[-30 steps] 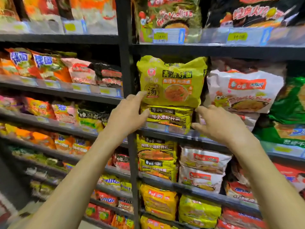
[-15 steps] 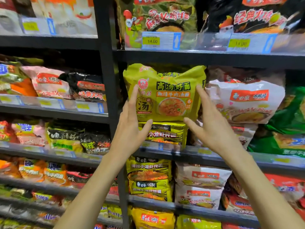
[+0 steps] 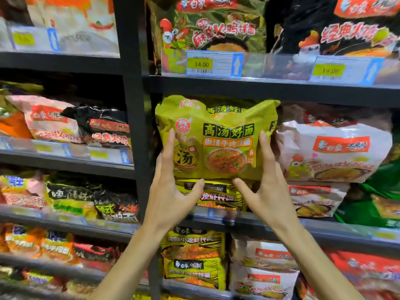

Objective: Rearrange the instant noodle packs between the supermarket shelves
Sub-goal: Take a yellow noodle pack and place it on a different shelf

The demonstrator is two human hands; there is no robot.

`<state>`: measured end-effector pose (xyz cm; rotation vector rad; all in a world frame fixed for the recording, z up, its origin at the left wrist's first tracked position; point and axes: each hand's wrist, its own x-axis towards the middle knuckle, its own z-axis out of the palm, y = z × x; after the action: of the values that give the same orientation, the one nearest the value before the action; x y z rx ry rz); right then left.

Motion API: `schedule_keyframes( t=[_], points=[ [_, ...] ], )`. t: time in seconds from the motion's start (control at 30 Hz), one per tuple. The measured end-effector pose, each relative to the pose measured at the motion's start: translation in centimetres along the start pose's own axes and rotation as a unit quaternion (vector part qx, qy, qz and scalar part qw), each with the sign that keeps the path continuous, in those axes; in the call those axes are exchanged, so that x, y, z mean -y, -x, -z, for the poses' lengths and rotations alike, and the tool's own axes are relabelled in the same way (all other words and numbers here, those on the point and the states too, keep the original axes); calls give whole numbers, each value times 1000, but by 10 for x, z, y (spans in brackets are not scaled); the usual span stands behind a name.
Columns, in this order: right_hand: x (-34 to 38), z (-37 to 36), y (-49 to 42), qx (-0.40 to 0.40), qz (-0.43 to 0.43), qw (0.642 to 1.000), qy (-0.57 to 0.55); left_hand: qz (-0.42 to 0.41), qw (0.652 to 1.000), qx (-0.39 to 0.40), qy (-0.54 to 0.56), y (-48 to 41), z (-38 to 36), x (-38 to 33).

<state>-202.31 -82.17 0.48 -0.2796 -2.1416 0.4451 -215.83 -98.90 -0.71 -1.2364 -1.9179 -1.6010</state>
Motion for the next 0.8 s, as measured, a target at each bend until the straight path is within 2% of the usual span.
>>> schedule_keyframes(
  t=[0.17,0.37,0.53,0.7,0.8],
  points=[
    [11,5,16,-24,19,999,-31,-8,999,-17,47,10,11,-19],
    [4,17,24,-48,-3,997,-68,1,998,-12,66,29,20,-30],
    [3,19,17,11,-10,995,-95,0,998,20,60,23,17,-20],
    [6,16,11,22,-15,993,-112,9,994,59,89,8,27,-13],
    [7,16,8,23,-12,994,-110,-3,994,88,58,0,32,-17]
  ],
)
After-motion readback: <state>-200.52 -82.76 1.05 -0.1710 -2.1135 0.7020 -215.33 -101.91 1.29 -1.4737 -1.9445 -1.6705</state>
